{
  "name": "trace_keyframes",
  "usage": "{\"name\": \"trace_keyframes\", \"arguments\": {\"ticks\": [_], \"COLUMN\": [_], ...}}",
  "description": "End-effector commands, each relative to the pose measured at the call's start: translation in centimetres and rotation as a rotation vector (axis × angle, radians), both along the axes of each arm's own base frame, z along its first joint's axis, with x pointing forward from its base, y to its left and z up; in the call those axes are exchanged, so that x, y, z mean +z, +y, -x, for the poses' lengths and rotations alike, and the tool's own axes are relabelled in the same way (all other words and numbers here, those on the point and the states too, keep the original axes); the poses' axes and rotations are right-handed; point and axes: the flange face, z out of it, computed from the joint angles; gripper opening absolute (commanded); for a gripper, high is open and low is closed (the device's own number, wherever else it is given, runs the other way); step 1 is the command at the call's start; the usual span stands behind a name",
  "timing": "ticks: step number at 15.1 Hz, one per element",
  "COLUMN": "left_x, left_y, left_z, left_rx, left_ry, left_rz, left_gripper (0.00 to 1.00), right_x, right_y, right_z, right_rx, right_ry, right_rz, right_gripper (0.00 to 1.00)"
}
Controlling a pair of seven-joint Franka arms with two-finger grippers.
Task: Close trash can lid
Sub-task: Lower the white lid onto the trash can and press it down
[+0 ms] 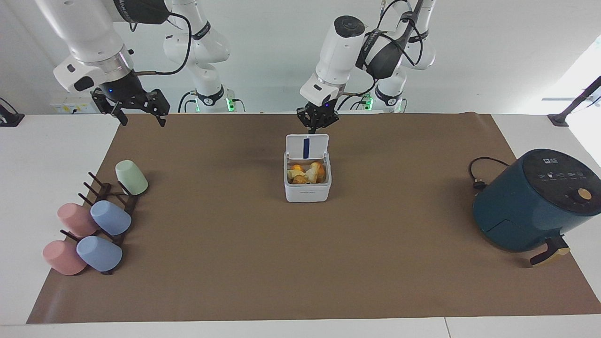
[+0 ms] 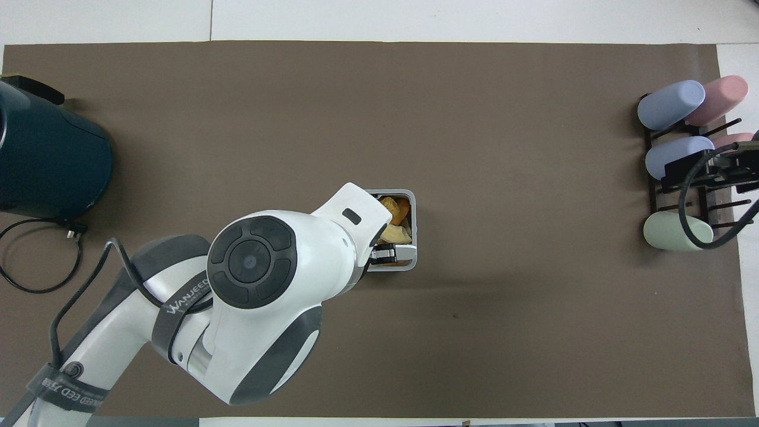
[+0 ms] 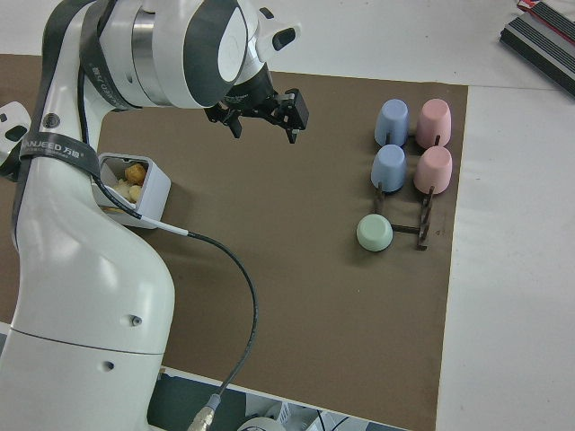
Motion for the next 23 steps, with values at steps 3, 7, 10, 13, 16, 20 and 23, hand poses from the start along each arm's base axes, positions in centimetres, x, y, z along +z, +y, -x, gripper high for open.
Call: {"name": "trace_keyframes", "arguments": {"ticks": [3, 7, 10, 13, 16, 20, 23], "left_x": [-1.1, -2.8, -4.0, -5.1, -7.0, -7.9, -8.5], "left_y": [-0.9, -1.4, -1.7, -1.0, -1.2, -1.1, -1.2], "left_z": [-2.5, -4.4, -5.3, -6.4, -7.0, -7.2, -7.4], "left_rx": [0.031, 0.045, 0.049, 0.060, 0.048, 0.027, 0.029], "left_ry": [-0.006, -0.011, -0.018, -0.021, -0.020, -0.028, -0.030], "left_rz": [0.040, 0.043, 0.046, 0.043, 0.038, 0.024, 0.023], "left_gripper": [0.00, 0.00, 0.00, 0.00, 0.00, 0.00, 0.00], "right_x": [0.0, 0.0, 0.0, 0.0, 0.0, 0.0, 0.0], "right_y": [-0.3, -0.3, -0.3, -0.3, -0.3, -0.3, -0.3], "right_z": [0.3, 0.3, 0.3, 0.3, 0.3, 0.3, 0.3], "right_rx": [0.009, 0.009, 0.009, 0.009, 0.009, 0.009, 0.009], "right_ry": [-0.003, -0.001, -0.003, -0.003, -0.003, -0.003, -0.001], "right_rz": [-0.002, -0.002, -0.002, -0.002, -0.002, -0.002, -0.002], "right_gripper": [1.00, 1.00, 1.00, 1.00, 1.00, 1.00, 1.00]}}
